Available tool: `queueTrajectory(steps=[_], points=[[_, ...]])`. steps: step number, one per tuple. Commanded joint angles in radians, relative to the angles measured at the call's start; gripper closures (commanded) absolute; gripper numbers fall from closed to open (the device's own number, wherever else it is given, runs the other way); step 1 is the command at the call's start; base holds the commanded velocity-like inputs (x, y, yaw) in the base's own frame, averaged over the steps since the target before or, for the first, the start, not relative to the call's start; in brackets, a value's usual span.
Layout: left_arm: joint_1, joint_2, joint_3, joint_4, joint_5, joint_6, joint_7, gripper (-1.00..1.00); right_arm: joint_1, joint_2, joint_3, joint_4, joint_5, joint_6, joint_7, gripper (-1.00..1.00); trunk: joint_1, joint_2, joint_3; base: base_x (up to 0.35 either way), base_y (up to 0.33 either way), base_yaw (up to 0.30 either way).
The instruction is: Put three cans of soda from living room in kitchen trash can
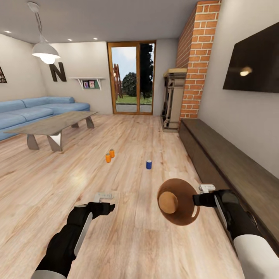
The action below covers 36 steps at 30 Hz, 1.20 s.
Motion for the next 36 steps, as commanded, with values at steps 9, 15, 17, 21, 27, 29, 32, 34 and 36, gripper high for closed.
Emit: queueTrajectory(steps=[9,15,17,21,27,29,32,34,36], points=[[0.000,0.000,0.000,-0.009,0.005,0.009,-0.008,-1.00,-0.016,-0.002,-0.003,0.002,-0.016,0.185,0.004,1.00,0.000,0.000,0.000,0.287,-0.109,0.000],[0.000,0.001,0.000,-0.007,0.005,0.011,-0.010,-1.00,-0.016,-0.003,-0.008,0.008,-0.017,0.185,0.004,1.00,0.000,0.000,0.000,0.321,0.019,0.000],[0.000,0.001,0.000,-0.006,0.005,0.011,-0.011,-1.00,-0.017,-0.003,-0.009,0.009,-0.018,0.185,0.004,1.00,0.000,0.000,0.000,0.322,0.112,0.000],[0.000,0.001,0.001,-0.005,0.005,0.012,-0.011,-1.00,-0.017,-0.004,-0.011,0.033,-0.019,0.185,0.004,1.00,0.000,0.000,0.000,0.322,0.142,0.000],[0.000,0.001,0.002,-0.007,0.006,0.012,-0.011,-1.00,-0.032,-0.011,-0.015,0.086,-0.020,0.185,0.004,1.00,0.000,0.000,0.000,0.322,0.155,0.000],[0.000,0.001,0.002,-0.007,0.005,0.012,-0.011,-1.00,-0.037,-0.018,-0.029,0.097,-0.020,0.185,0.001,1.00,0.000,0.000,0.000,0.322,0.142,0.000],[0.000,0.001,0.002,-0.008,0.005,0.012,-0.011,-1.00,-0.039,-0.032,-0.067,0.114,-0.018,0.185,-0.001,1.00,0.000,0.000,0.000,0.322,0.087,0.000],[0.000,0.001,0.001,-0.009,0.005,0.012,-0.011,-1.00,-0.040,-0.048,-0.084,0.127,-0.017,0.185,-0.003,1.00,0.000,0.000,0.000,0.323,0.033,0.000],[0.000,0.001,0.001,-0.009,0.005,0.012,-0.011,-1.00,-0.041,-0.064,-0.093,0.148,-0.016,0.185,-0.003,1.00,0.000,0.000,0.000,0.323,0.020,0.000]])
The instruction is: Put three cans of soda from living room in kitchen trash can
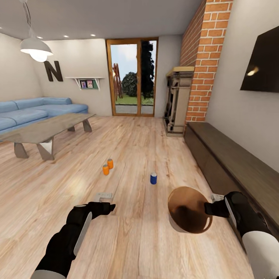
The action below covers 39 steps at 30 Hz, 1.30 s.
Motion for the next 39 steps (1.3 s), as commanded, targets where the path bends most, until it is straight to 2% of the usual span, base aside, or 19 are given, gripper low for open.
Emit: queueTrajectory(steps=[1,6,10,16,28,39], points=[[0.000,0.000,0.000,0.000,0.000,0.000,0.000,-1.00,-0.001,-0.004,-0.003,0.006,-0.039,0.006,0.006,1.00,0.000,0.000,0.000,0.324,0.012,0.000],[0.000,0.000,-0.001,-0.001,0.000,0.000,0.000,-1.00,0.001,-0.027,-0.013,0.029,-0.038,0.006,0.002,1.00,0.000,0.000,0.000,0.308,-0.054,0.000],[0.000,-0.001,-0.002,-0.001,0.000,0.000,0.000,-1.00,0.002,-0.036,-0.048,0.033,-0.037,0.006,0.001,1.00,0.000,0.000,0.000,0.255,-0.174,0.000],[0.000,-0.002,-0.002,0.002,-0.001,-0.001,0.000,-1.00,0.003,-0.038,-0.064,0.034,-0.037,0.006,0.001,1.00,0.000,0.000,0.000,0.236,-0.205,0.000],[0.000,-0.001,-0.001,0.003,0.000,-0.001,0.000,-1.00,0.003,-0.036,-0.062,0.033,-0.037,0.006,0.001,1.00,0.000,0.000,0.000,0.246,-0.197,0.000],[0.000,-0.002,-0.001,0.004,0.000,0.000,0.000,-1.00,0.005,-0.029,-0.057,0.033,-0.037,0.006,0.001,1.00,0.000,0.000,0.003,0.300,0.013,-0.054]])
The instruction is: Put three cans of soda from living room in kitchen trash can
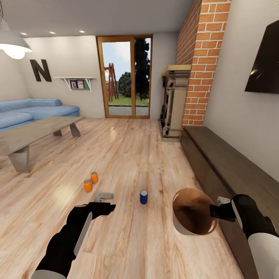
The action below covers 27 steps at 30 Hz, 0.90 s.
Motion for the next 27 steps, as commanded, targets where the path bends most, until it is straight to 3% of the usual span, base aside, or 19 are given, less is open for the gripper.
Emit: queueTrajectory(steps=[1,16,27], points=[[0.000,0.000,0.000,0.001,0.000,0.000,0.000,-1.00,0.000,0.001,-0.001,0.000,-0.027,0.005,0.006,1.00,0.000,0.000,0.001,0.266,0.195,-0.184],[0.000,0.000,0.001,-0.002,0.001,-0.002,0.000,-1.00,0.001,0.003,0.000,0.000,-0.024,0.005,0.004,1.00,0.000,0.000,0.011,0.198,0.202,-0.167],[0.000,0.000,0.000,-0.001,0.000,0.000,0.000,-1.00,0.004,0.004,0.002,0.000,-0.021,0.005,0.004,1.00,0.000,0.000,0.011,-0.160,0.131,-0.009]])
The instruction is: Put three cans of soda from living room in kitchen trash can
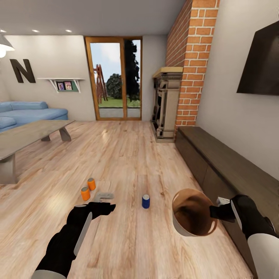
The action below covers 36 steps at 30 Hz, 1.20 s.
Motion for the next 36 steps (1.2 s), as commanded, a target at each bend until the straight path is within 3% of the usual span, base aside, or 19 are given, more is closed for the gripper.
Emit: queueTrajectory(steps=[1,13,23,36], points=[[0.000,0.000,0.000,0.000,0.000,0.000,0.000,-1.00,0.000,0.000,-0.001,0.000,-0.028,0.005,0.006,1.00,0.000,0.000,0.000,-0.246,0.200,-0.001],[0.000,0.000,0.000,0.000,0.000,0.000,0.000,-1.00,0.000,0.003,0.003,0.000,-0.028,0.005,0.005,1.00,0.000,0.000,0.000,-0.213,0.236,0.000],[0.000,-0.001,0.001,0.002,-0.002,0.000,0.000,-1.00,0.000,0.006,0.006,0.000,-0.032,0.005,0.006,1.00,0.000,0.000,0.000,-0.039,0.307,0.000],[0.000,-0.001,0.001,0.003,-0.003,0.000,0.000,-1.00,0.000,0.039,0.117,-0.003,-0.033,0.005,0.006,1.00,0.000,0.000,0.000,-0.001,0.320,0.000]])
